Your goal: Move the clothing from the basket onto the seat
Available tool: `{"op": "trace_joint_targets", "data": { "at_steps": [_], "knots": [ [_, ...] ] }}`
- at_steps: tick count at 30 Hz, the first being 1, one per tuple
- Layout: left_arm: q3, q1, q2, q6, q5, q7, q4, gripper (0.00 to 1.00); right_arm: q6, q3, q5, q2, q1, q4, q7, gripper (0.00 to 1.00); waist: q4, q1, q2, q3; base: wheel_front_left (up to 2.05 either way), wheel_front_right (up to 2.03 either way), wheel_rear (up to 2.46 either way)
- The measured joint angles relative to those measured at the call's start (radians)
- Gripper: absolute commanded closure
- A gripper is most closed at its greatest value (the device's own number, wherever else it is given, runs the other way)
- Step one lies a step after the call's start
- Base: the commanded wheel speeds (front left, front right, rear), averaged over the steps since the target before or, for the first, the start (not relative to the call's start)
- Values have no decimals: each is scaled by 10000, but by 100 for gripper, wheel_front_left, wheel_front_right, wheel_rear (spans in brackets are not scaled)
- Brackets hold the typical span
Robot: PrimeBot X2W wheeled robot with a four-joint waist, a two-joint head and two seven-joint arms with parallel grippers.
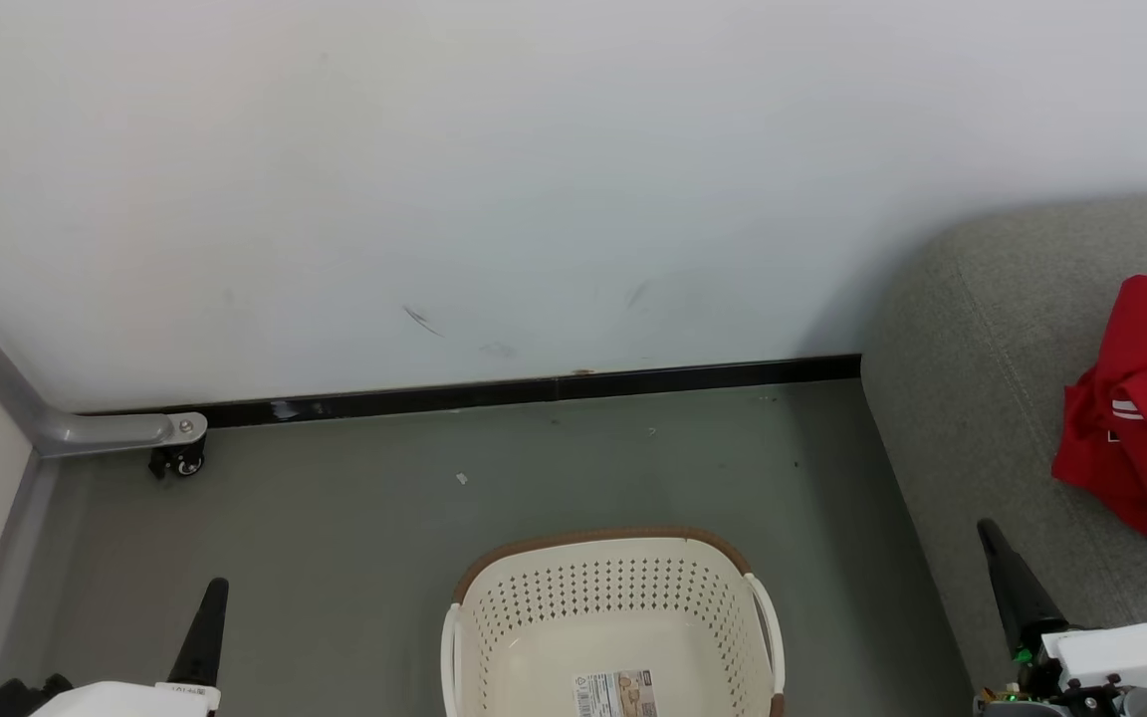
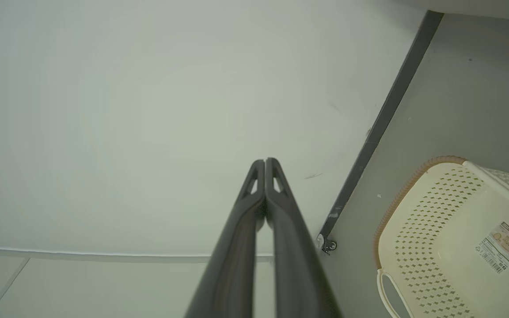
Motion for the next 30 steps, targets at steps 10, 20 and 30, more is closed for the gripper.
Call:
{"op": "trace_joint_targets", "data": {
  "at_steps": [10, 20, 30],
  "knots": [
    [414, -232, -290, -522, -1131, 355, 159, 100, -2, -56, 1695, -79, -256, 178, 253, 100, 0, -1, 0, 64, 0, 0, 0],
    [617, -387, -456, -840, -1678, 529, 280, 100, -2, -88, 2569, -136, -408, 299, 353, 100, 0, -3, 0, 89, 0, 0, 0],
    [627, -387, -456, -840, -1678, 546, 337, 100, -2, -102, 2571, -136, -408, 332, 430, 100, 0, -3, 0, 89, 0, 0, 0]
  ]
}}
